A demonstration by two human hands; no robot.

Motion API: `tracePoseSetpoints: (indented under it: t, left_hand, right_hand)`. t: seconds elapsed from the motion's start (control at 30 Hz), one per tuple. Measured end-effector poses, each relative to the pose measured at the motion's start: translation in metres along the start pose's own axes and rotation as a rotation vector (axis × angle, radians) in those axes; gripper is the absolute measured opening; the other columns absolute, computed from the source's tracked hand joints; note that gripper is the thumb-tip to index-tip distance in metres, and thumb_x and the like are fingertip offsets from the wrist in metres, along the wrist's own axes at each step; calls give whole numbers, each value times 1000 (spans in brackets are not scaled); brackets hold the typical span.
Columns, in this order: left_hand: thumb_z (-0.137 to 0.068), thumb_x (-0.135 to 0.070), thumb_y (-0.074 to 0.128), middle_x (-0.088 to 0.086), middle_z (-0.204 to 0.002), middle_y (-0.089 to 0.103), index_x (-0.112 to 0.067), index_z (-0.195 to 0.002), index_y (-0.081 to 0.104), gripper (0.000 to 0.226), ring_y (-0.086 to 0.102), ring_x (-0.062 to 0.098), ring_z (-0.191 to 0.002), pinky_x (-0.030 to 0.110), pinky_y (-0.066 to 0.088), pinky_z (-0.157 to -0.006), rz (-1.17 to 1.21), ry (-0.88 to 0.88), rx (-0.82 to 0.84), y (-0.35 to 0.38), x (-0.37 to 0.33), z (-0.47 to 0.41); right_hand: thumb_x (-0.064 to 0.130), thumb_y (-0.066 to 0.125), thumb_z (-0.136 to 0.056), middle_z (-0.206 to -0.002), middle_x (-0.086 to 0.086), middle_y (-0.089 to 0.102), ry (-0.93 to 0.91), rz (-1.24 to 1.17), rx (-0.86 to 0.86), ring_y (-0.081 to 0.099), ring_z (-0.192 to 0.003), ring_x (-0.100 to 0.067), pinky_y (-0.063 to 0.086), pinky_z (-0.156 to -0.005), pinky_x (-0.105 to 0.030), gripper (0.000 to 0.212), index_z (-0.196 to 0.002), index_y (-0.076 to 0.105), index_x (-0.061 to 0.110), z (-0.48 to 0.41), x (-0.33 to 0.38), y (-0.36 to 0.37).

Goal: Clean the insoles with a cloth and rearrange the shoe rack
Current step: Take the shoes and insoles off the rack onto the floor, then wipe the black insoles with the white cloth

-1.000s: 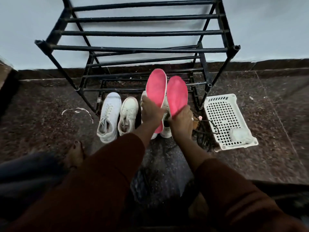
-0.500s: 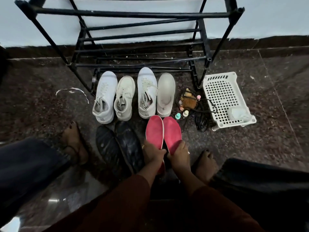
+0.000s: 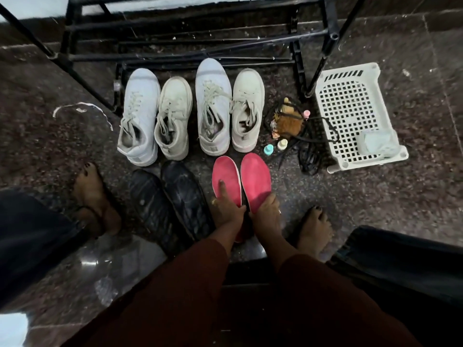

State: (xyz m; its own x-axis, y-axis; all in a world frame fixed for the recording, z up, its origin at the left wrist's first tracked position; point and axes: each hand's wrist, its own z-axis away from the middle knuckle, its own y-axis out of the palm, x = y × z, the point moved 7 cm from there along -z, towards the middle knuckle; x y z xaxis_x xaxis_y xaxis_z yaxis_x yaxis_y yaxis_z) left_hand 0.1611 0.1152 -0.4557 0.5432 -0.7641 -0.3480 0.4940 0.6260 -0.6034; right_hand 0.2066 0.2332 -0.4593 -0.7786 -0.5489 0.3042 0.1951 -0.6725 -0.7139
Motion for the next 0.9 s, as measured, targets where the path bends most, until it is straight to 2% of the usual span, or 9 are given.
tracePoseSetpoints:
  t: [0.2, 0.33, 0.47, 0.57, 0.7, 0.9]
  left_hand:
    - [-82, -43, 67, 17, -149, 20, -22, -150, 13, 90, 30, 37, -132, 45, 36, -103, -131, -11, -106, -9, -3, 11]
    - [-89, -36, 56, 15, -155, 16, -16, -150, 14, 77, 24, 34, -138, 42, 27, -109, -200, 88, -162, -13, -38, 24]
    - [-90, -28, 55, 14, -149, 26, -16, -145, 28, 62, 29, 34, -134, 43, 32, -105, -135, 276, -102, 7, -108, 42]
    - [-92, -27, 52, 16, -147, 30, -14, -141, 38, 52, 32, 34, -132, 37, 25, -108, -194, 449, -61, 31, -164, 58]
    - [-96, -29, 46, 12, -145, 34, -15, -136, 44, 43, 34, 33, -130, 38, 28, -106, -267, 658, 24, 67, -228, 74]
    - [-98, -22, 41, 6, -145, 31, -16, -133, 47, 36, 33, 28, -128, 39, 35, -100, -334, 739, 77, 102, -271, 74]
  right_hand:
    - [40, 59, -84, -125, -15, 39, -121, 225, -66, 43, -115, -28, 35, -96, -35, 66, -127, 31, -2, 4, 5, -15]
    - [31, 56, -87, -124, -16, 41, -148, 183, -123, 44, -114, -31, 34, -95, -36, 48, -122, 39, 2, 1, 0, -45]
    - [15, 43, -94, -122, -17, 43, -134, 128, -283, 45, -112, -34, 38, -90, -37, 25, -115, 47, 2, -11, -11, -105]
    - [12, 42, -93, -120, -19, 46, -106, 87, -406, 46, -110, -35, 39, -87, -39, 23, -112, 51, 2, -29, -30, -155]
    - [10, 52, -87, -115, -21, 51, -80, 31, -549, 48, -107, -40, 38, -88, -43, 27, -112, 55, 0, -61, -63, -215]
    - [2, 47, -89, -113, -20, 59, 0, 21, -641, 48, -108, -39, 41, -86, -37, 27, -111, 63, 2, -107, -101, -266]
